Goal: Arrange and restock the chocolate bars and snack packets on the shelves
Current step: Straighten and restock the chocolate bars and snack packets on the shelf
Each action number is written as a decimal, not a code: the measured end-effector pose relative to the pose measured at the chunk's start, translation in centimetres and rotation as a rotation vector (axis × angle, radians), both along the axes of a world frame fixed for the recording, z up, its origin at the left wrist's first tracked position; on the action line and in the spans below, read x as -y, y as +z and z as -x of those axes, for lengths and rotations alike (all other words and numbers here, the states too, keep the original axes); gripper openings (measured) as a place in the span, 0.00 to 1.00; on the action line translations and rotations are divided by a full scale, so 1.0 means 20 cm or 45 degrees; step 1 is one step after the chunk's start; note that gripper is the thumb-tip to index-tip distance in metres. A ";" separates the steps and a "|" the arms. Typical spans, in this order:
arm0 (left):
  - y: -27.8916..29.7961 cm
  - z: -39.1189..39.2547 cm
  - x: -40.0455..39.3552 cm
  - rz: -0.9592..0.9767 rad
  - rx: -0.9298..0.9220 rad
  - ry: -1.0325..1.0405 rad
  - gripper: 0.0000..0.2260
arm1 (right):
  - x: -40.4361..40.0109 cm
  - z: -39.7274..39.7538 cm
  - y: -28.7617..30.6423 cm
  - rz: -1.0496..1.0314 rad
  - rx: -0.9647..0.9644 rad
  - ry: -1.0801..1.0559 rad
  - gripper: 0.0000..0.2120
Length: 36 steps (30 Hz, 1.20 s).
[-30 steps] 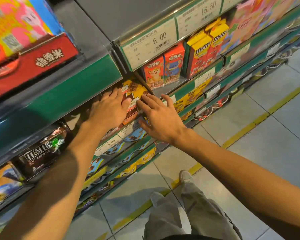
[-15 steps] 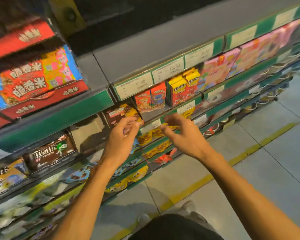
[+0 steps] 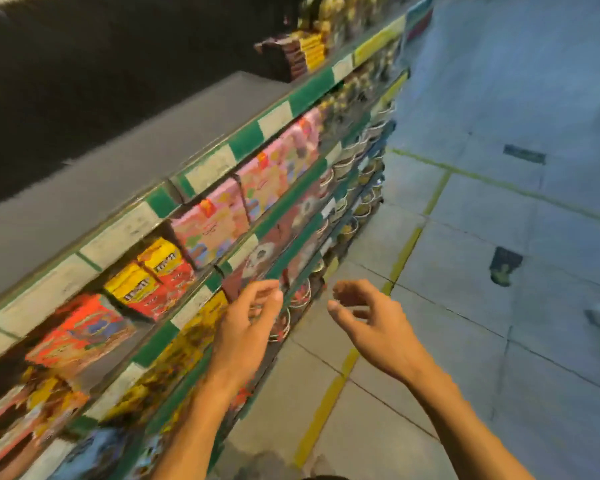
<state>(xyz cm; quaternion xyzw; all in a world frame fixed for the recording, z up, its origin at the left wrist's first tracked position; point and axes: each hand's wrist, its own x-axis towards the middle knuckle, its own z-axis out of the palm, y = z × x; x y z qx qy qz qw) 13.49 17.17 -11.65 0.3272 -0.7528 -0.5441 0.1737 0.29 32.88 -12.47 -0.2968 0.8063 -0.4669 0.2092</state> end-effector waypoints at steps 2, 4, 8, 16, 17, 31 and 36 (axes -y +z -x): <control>0.00 0.18 -0.01 0.003 0.020 -0.102 0.07 | -0.07 0.13 -0.01 0.003 0.004 -0.110 0.07; 0.00 0.33 -0.01 0.006 0.036 -0.192 0.07 | -0.12 0.26 -0.02 -0.014 0.015 -0.200 0.08; -0.04 0.67 0.07 0.012 0.069 -0.306 0.06 | -0.10 0.51 -0.03 -0.048 -0.002 -0.285 0.09; 0.08 1.43 0.36 0.105 -0.037 -0.378 0.07 | 0.21 1.18 0.15 -0.011 -0.093 -0.336 0.08; 0.11 1.51 0.40 0.134 -0.047 -0.375 0.07 | 0.25 1.27 0.18 -0.002 -0.107 -0.331 0.08; 0.18 1.98 0.67 0.077 0.075 0.068 0.06 | 0.78 2.15 0.18 0.018 -0.104 0.140 0.05; 0.42 2.00 0.65 0.203 -0.043 0.362 0.07 | 1.04 2.37 0.34 0.166 -0.078 0.504 0.03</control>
